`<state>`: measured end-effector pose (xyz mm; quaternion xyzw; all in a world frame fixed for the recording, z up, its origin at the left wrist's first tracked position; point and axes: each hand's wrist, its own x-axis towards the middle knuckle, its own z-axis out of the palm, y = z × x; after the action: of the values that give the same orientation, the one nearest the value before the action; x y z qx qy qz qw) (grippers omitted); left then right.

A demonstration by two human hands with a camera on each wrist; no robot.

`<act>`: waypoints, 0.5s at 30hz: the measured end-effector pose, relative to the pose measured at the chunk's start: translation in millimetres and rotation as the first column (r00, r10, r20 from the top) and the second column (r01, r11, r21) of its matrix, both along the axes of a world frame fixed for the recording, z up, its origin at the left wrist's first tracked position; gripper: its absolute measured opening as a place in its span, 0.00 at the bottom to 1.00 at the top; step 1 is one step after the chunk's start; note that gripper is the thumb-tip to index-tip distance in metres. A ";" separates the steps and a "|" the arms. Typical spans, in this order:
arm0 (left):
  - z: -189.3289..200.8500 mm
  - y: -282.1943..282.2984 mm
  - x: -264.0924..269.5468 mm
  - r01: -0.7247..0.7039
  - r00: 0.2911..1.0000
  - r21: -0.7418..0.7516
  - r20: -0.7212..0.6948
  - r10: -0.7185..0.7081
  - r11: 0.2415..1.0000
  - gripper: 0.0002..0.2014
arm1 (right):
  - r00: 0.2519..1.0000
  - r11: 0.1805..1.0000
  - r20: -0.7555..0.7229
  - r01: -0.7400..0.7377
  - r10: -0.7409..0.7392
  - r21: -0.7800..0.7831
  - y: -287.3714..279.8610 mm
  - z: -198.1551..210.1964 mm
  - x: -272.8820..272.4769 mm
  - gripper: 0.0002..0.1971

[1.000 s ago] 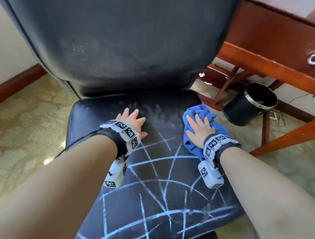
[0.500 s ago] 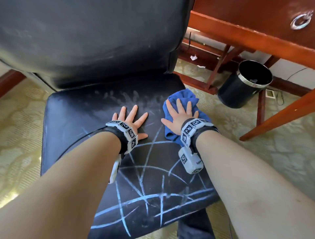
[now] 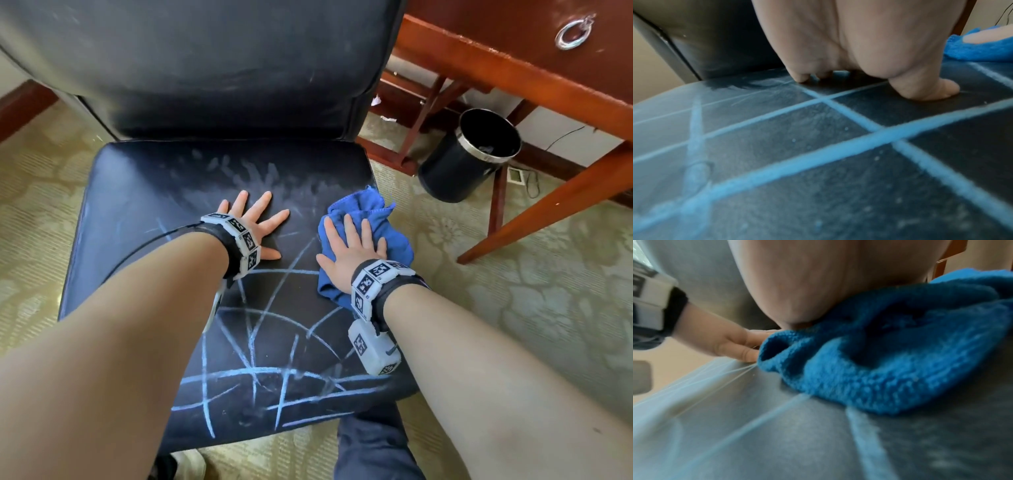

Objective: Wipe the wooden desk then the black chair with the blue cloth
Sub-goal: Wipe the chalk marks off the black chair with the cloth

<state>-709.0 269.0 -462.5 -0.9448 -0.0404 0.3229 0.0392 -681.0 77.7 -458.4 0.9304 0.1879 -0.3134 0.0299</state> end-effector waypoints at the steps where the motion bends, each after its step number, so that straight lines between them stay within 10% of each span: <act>1: 2.1 -0.9 -0.3 0.017 1.000 0.004 -0.007 -0.017 1.000 0.41 | 1.000 1.000 -0.004 -0.001 0.001 0.008 -1.6 0.6 -7.2 0.32; 7: 25.0 -18.9 2.7 -0.025 0.999 -0.084 -0.022 0.023 0.996 0.39 | 0.999 0.985 0.006 -0.042 0.042 0.170 -31.7 2.0 -25.0 0.31; 15: 11.9 -80.8 -15.8 0.023 1.000 -0.040 0.016 -0.023 0.999 0.48 | 0.965 0.874 -0.063 0.257 -0.255 0.411 -73.7 -13.8 31.0 0.32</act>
<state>-724.7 188.2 -450.7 -0.9483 -0.0234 0.3156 0.0236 -650.1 4.0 -472.2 0.9309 0.1257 -0.2704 -0.2111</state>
